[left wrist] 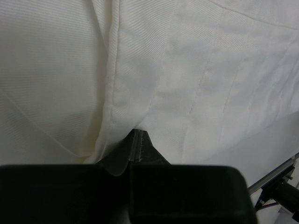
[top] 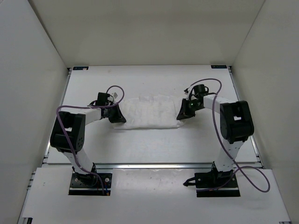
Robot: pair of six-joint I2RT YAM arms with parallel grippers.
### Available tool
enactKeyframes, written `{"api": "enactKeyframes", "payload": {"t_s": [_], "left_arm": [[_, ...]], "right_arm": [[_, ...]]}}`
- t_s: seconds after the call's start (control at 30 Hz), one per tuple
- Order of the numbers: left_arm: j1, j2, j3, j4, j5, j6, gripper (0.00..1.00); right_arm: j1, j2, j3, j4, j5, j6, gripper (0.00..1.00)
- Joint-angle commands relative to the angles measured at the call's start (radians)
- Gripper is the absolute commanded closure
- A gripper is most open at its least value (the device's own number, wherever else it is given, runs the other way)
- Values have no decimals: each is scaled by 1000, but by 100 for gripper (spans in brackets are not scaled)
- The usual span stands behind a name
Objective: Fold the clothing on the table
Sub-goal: Fold the skirt
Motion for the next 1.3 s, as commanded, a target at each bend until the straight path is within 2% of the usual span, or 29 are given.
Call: {"api": "enactKeyframes", "payload": {"t_s": [0.0, 0.07, 0.13, 0.3, 0.33, 0.47, 0.53, 0.6, 0.63, 0.97, 1.27], "left_arm": [[7, 9, 27, -24, 15, 21, 100], [-2, 9, 30, -27, 21, 24, 100], [-1, 12, 30, -24, 29, 24, 100], [-10, 14, 29, -22, 48, 24, 100], [-8, 12, 30, -21, 46, 24, 100], [-5, 14, 32, -31, 55, 32, 100], [1, 12, 36, -25, 63, 33, 100], [7, 15, 39, -28, 64, 41, 100], [-1, 15, 39, -30, 66, 36, 100], [-4, 23, 45, -35, 74, 47, 100], [4, 19, 49, -53, 81, 53, 100]], "right_arm": [[-55, -85, 59, -30, 7, 11, 95], [-77, -123, 96, -54, 13, 25, 87], [-86, -151, 108, -68, 37, 19, 74], [-58, -152, 137, -184, 226, -26, 51], [-49, -145, 137, -206, 238, -29, 41], [-37, -155, 70, -196, 240, -18, 26], [-37, -171, 29, -162, 228, 2, 15], [-57, -177, 2, -157, 218, 9, 14], [-61, -172, -2, -146, 215, 9, 10], [-87, -97, 2, -18, 64, 55, 10], [-39, 4, 64, -53, 120, 20, 8]]}}
